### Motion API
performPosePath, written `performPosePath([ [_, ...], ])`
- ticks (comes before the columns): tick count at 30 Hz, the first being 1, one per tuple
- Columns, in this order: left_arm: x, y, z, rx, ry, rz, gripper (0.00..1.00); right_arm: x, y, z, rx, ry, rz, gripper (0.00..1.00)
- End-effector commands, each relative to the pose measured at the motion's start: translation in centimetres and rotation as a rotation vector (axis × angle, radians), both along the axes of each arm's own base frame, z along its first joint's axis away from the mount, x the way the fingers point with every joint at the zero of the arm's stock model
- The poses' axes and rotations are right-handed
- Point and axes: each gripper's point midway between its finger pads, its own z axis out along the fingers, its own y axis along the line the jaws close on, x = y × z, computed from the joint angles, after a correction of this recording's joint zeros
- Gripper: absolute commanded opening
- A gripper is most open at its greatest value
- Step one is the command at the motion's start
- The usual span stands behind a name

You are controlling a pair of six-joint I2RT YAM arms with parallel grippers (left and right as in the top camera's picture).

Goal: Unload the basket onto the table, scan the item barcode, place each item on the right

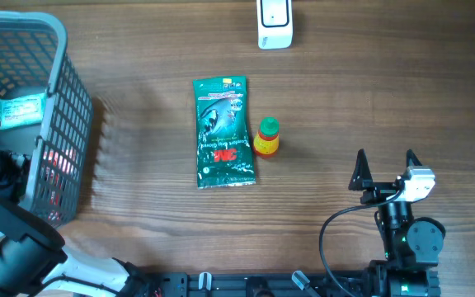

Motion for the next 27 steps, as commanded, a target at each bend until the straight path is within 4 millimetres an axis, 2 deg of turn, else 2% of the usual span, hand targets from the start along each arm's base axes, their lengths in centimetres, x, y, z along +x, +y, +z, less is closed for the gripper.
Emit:
performPosePath([
  [1,-0.5,0.0,-0.6,-0.007,0.021,0.004,0.74,0.0,-0.3,0.0,-0.011,-0.005,-0.016,1.0],
  [7,0.0,0.6,0.5,0.016,0.0,0.005,0.69,0.0,-0.3,0.0,-0.011,-0.005,-0.016,0.99],
  [13,0.8,1.4,4.1,0.074,-0.052,0.005,0.7,0.0,-0.3,0.0,-0.01,-0.005,-0.016,1.0],
  [18,2.2,1.7,8.8,0.13,-0.167,-0.005,0.7,0.0,-0.3,0.0,-0.01,-0.005,-0.016,1.0],
  [20,3.3,1.3,11.4,0.144,-0.26,-0.023,0.7,0.0,-0.3,0.0,-0.011,-0.005,-0.016,1.0],
  [27,6.4,-1.7,20.2,0.155,-0.583,-0.129,0.7,0.0,-0.3,0.0,-0.011,-0.005,-0.016,1.0],
])
